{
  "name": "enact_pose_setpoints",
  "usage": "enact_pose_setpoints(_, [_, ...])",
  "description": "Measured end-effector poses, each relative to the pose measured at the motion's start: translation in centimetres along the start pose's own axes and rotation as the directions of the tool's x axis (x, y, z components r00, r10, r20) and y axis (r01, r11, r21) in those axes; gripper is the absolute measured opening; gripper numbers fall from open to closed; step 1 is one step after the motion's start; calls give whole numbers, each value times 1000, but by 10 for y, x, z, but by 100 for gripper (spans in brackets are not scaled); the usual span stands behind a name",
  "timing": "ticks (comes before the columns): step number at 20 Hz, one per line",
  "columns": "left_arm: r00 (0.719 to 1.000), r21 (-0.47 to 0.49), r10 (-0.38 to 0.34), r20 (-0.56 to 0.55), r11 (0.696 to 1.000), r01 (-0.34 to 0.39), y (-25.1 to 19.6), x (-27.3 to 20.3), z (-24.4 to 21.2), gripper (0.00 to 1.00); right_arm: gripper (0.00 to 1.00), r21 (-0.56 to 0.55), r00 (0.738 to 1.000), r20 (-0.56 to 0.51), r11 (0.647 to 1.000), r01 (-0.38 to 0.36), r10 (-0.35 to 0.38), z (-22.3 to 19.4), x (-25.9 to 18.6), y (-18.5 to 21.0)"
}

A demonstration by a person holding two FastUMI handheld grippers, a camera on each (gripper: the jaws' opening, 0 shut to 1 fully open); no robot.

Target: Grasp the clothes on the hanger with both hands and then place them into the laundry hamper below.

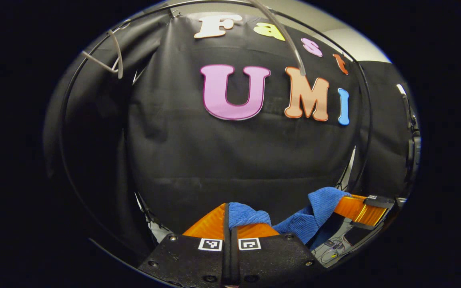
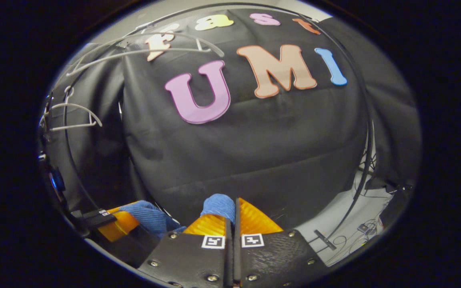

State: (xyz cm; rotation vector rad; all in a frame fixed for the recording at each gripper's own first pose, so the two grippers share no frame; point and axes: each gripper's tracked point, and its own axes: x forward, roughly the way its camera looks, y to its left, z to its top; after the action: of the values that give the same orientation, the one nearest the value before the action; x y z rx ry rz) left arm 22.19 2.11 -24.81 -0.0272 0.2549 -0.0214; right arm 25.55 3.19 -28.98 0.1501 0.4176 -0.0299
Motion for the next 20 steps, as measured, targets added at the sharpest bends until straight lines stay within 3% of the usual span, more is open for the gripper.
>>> enact_pose_setpoints(2, [999, -5, 19, -44, 1000, -19, 3, 10, -19, 1, 6, 3, 999, -46, 1000, 9, -9, -23, 7, -8])
enact_pose_setpoints(5, [993, 16, 37, -110, 999, -35, 9, 19, -55, 1, 1, -44, 993, -102, 997, 56, -60, -56, 17, -21])
enact_pose_setpoints(13, [959, 53, 27, -281, 999, -13, 7, 32, -135, 1, 1, -110, 971, -225, 992, 59, -83, -123, 24, -24])
enact_pose_setpoints(16, [942, 13, 55, -332, 998, -54, 12, 32, -150, 5, 3, -115, 966, -241, 991, 66, -92, -133, 23, -29])
enact_pose_setpoints(17, [937, 24, 90, -337, 996, -87, 21, 33, -156, 0, 3, -126, 964, -241, 989, 82, -111, -137, 20, -35])
enact_pose_setpoints(18, [922, 67, 131, -363, 991, -115, 30, 30, -161, 13, 7, -139, 963, -239, 986, 97, -128, -137, 16, -39])
enact_pose_setpoints(19, [912, 95, 151, -381, 988, -124, 35, 29, -168, 26, 19, -153, 961, -229, 981, 119, -153, -137, 13, -45])
enact_pose_setpoints(20, [906, 98, 121, -407, 991, -88, 30, 28, -176, 39, 45, -162, 960, -221, 977, 136, -171, -134, 10, -52])
